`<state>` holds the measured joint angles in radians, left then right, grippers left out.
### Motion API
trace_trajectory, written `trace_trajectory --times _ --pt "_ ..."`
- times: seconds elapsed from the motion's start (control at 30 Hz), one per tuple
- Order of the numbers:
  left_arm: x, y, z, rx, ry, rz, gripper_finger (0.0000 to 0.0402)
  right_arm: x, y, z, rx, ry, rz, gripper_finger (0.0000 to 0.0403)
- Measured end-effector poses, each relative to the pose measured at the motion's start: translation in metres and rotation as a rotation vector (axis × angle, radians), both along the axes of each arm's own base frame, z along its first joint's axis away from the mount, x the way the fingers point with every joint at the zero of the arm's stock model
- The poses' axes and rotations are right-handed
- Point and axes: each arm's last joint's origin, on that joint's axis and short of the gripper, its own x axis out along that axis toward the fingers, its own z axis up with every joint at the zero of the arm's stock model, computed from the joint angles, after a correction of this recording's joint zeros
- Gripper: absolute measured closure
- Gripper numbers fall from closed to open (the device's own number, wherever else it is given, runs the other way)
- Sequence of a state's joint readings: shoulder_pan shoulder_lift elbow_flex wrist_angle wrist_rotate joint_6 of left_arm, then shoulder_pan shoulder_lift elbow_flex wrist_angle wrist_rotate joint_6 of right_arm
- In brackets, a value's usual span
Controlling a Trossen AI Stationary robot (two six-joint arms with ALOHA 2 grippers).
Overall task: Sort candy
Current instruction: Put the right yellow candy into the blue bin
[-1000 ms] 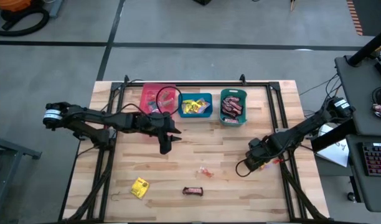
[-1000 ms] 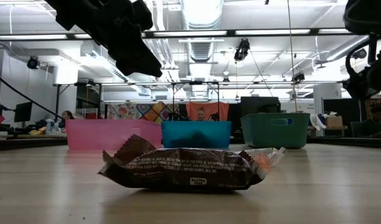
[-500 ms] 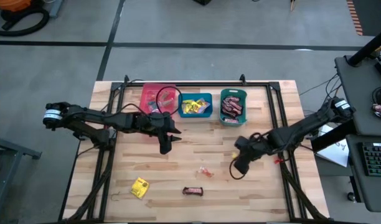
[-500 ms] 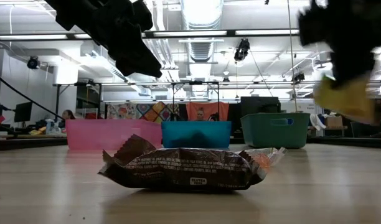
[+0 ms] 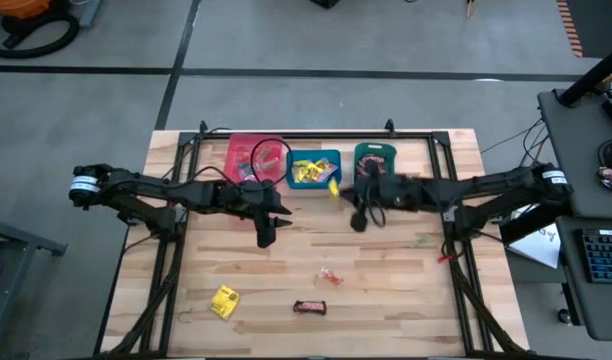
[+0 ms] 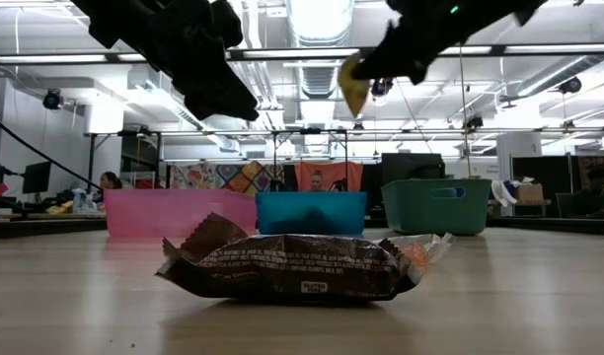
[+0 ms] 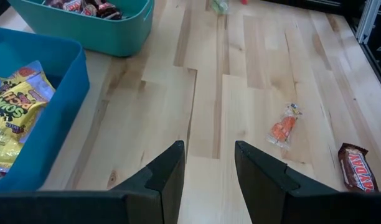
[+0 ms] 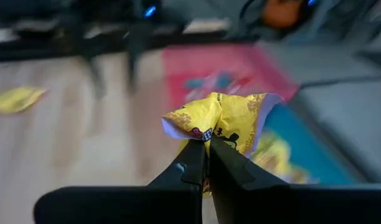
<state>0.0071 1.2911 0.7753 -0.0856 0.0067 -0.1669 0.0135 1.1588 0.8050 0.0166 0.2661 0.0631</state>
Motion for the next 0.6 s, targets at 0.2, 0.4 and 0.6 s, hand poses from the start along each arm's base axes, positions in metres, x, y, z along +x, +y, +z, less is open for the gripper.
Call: trace_trajectory --times 0.2,0.4,0.6 --pt "0.000 0.000 0.000 0.002 -0.004 -0.002 0.0277 0.012 -0.054 -0.004 -0.156 -0.043 -0.131 0.0394" --pt "0.001 0.000 0.001 0.006 -0.016 -0.005 0.0277 0.022 -0.103 -0.040 -0.153 0.065 -0.260 0.0394" --pt "0.002 0.000 0.002 0.019 -0.029 -0.013 0.0277 0.036 -0.123 -0.077 -0.114 0.149 -0.276 0.0394"
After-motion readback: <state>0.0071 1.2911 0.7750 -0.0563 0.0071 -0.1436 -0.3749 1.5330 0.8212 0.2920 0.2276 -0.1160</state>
